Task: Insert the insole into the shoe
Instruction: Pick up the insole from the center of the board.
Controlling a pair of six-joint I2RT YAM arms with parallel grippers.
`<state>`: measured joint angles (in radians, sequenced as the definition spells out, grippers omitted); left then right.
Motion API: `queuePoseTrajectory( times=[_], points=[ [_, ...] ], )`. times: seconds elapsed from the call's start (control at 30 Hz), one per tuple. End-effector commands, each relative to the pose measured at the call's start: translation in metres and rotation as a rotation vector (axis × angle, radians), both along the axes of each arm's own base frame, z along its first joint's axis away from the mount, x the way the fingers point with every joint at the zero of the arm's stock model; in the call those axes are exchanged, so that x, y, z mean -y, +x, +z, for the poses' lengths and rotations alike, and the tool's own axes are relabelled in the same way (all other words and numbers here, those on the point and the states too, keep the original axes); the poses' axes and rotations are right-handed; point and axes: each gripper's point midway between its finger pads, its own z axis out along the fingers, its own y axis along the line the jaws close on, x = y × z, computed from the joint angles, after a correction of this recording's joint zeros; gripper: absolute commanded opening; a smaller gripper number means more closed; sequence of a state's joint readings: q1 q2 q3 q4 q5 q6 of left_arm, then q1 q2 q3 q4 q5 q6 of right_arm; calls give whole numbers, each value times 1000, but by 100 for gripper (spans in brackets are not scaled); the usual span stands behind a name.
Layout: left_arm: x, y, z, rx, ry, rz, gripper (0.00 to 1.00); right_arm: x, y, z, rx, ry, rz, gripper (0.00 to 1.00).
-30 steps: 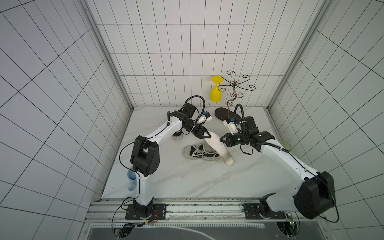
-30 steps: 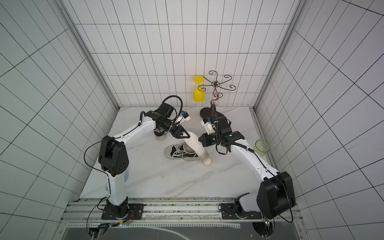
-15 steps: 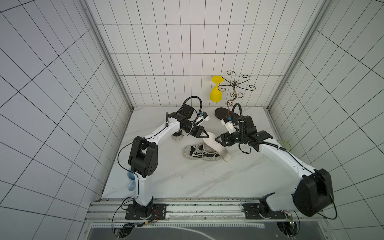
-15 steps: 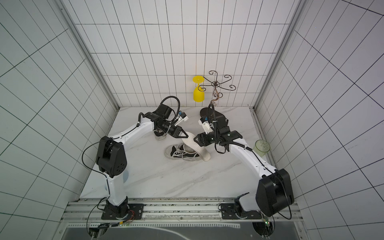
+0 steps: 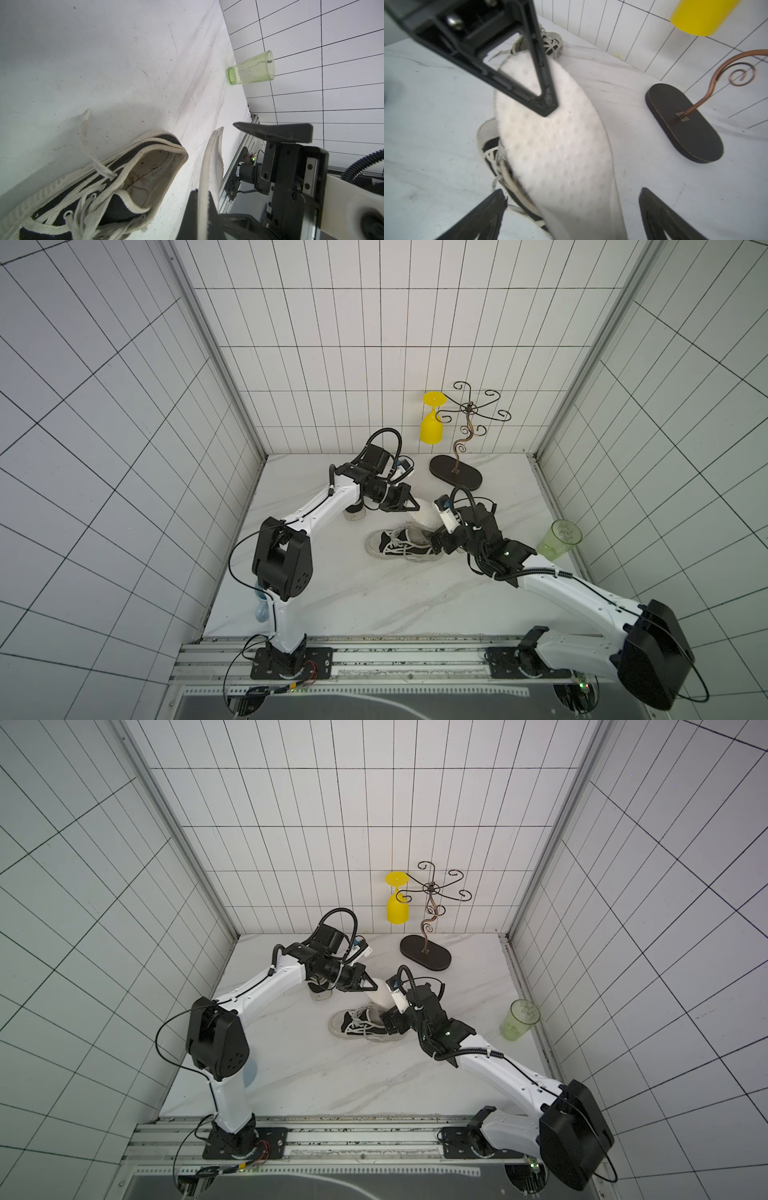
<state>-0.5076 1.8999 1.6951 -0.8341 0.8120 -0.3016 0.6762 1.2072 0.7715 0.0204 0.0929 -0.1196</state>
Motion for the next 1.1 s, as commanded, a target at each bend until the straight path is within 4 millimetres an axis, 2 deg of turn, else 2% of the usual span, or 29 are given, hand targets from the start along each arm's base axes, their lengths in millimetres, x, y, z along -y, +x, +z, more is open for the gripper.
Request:
queuePoseTrajectory(
  times=[0.0,0.1,0.2,0.33,0.4,0.5,0.6,0.77,0.97,1.07],
  points=[
    [7,-13,29,40,-24,-20,0,12,14,-3,101,-83,-58,99],
    [8,-19,29,42,-27,-31,0,11,22,-2,102,-104,-49,99],
    [10,-26,35,82,-27,-70,0,20,28,4,95,-86,-60,99],
    [0,-31,30,73,12,-86,0,33,32,11,87,-54,-65,99],
    [-3,-28,28,55,20,-53,0,33,29,13,99,-50,-43,99],
    [-3,-21,35,42,5,15,0,27,19,10,109,-30,5,99],
    [-3,-13,44,13,-18,69,0,28,15,4,150,-67,-31,99],
    [-2,-21,54,-2,-36,60,0,40,25,-4,210,-165,-130,99],
    [-10,-33,42,7,18,42,0,29,35,18,262,-142,-112,99],
    [-15,-38,30,56,89,4,0,20,34,33,272,-94,-77,99]
  ],
)
